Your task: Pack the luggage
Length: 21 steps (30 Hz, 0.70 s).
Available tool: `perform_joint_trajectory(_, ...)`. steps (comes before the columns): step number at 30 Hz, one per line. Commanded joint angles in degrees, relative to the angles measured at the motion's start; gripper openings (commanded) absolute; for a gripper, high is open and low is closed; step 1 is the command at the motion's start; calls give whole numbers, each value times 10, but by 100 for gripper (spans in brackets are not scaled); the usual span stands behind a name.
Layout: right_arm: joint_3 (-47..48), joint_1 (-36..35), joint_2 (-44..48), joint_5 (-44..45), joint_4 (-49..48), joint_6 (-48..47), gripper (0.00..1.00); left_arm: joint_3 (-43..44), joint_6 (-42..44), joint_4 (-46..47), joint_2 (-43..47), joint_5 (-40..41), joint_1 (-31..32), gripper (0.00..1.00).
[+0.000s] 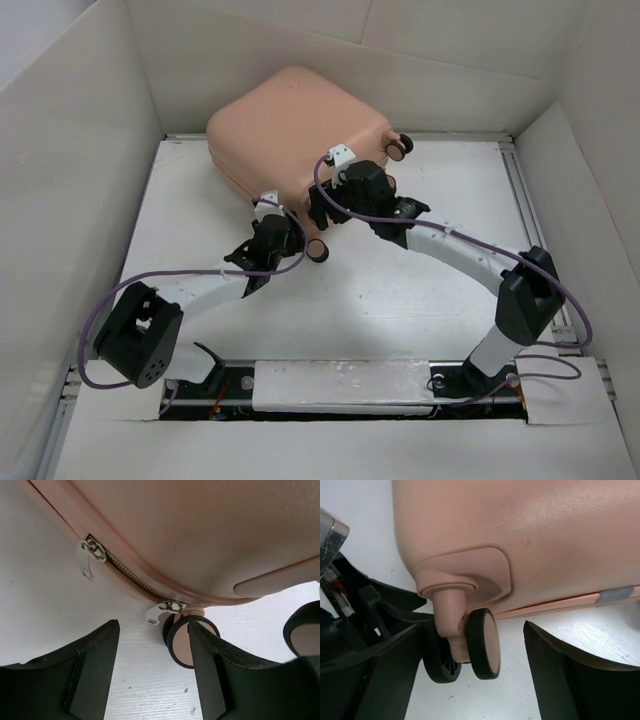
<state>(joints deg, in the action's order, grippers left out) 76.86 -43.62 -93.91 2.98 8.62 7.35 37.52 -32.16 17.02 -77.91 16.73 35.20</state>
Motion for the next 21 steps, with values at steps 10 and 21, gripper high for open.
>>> perform_joint_trajectory(10,74,25,-52,-121,31,-25,64,8,29,90,-13,-40,-64,51)
perform_joint_trajectory(21,80,35,-70,-156,42,-36,35,25,56,138,-23,-55,-64,22)
